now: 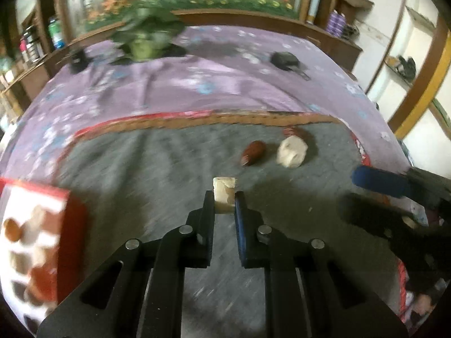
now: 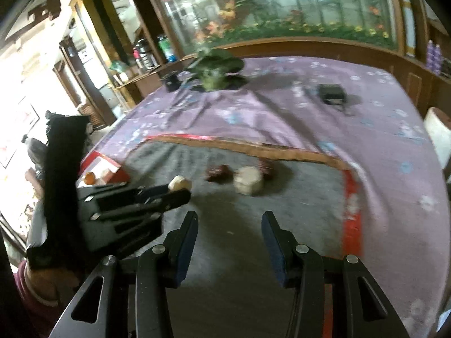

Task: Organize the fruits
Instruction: 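Grasp a red date with the right tool while the left tool holds the cube, then carry the cube and date into the tray and open both tools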

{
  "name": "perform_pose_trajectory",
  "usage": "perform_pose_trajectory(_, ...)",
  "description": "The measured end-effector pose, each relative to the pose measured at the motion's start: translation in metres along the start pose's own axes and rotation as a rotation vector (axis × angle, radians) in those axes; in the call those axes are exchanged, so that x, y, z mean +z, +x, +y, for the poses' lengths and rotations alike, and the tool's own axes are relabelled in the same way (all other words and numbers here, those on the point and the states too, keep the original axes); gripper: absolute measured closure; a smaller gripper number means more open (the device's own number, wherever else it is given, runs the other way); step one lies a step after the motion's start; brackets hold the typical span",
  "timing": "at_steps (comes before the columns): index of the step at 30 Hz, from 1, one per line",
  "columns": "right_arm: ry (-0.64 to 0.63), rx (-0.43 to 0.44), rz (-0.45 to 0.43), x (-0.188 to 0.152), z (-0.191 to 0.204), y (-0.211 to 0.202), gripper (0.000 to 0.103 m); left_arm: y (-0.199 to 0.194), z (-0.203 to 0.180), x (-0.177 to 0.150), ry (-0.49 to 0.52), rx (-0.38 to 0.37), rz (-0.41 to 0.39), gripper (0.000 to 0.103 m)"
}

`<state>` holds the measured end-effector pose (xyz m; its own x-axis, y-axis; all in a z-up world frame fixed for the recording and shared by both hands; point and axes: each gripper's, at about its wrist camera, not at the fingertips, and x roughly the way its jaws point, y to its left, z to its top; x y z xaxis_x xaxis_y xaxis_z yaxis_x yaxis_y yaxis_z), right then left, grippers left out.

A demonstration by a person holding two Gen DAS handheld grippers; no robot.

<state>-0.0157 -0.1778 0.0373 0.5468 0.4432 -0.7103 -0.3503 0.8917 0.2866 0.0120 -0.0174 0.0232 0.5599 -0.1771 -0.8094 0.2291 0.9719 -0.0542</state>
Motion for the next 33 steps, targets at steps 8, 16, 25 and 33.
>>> perform_pose_trajectory(8,-0.254,-0.086,0.069,0.037,0.039,0.06,0.057,-0.035,0.035,-0.018,-0.054,0.015,-0.037,0.091)
perform_pose_trajectory(16,-0.416,-0.132,0.184,0.052,0.046,0.101,0.057,-0.041,0.052,-0.022,-0.087,0.005,-0.048,0.091)
perform_pose_trajectory(25,-0.38,-0.14,0.172,0.053,0.04,0.093,0.078,-0.049,0.058,-0.026,-0.1,0.018,-0.048,0.091)
perform_pose_trajectory(33,-0.327,-0.046,0.072,0.028,0.073,0.051,0.078,-0.072,0.065,-0.035,-0.11,0.06,-0.076,0.091)
